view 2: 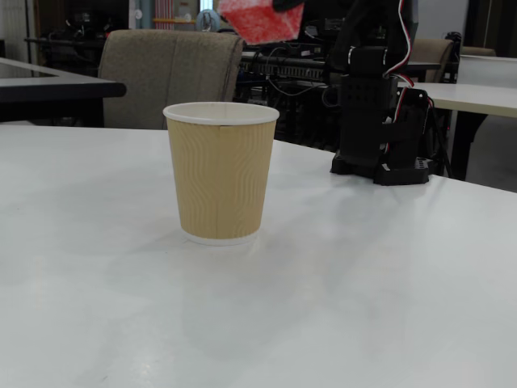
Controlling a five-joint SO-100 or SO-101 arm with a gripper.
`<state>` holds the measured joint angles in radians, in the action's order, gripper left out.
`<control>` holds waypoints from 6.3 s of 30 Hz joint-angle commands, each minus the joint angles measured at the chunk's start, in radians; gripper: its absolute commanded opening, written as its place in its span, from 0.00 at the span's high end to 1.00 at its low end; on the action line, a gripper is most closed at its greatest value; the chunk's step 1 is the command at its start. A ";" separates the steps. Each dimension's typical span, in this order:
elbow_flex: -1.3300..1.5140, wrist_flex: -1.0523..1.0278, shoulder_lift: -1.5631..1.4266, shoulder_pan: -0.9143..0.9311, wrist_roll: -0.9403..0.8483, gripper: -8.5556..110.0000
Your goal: Grasp a red cube and put it in the cup.
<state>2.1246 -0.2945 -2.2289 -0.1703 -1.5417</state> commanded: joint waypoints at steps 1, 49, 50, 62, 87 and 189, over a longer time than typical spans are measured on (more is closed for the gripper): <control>-0.135 -0.054 0.008 0.009 0.008 0.90; -0.029 -0.183 -0.130 0.172 -0.005 0.91; -0.029 -0.187 -0.132 0.175 -0.005 0.90; -0.029 -0.207 -0.130 0.192 -0.006 0.70; -0.020 -0.331 -0.167 0.218 0.003 0.70; 1.020 -0.365 -1.019 0.206 1.261 0.92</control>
<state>3.0741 -0.6765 -3.2336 0.0491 -0.2746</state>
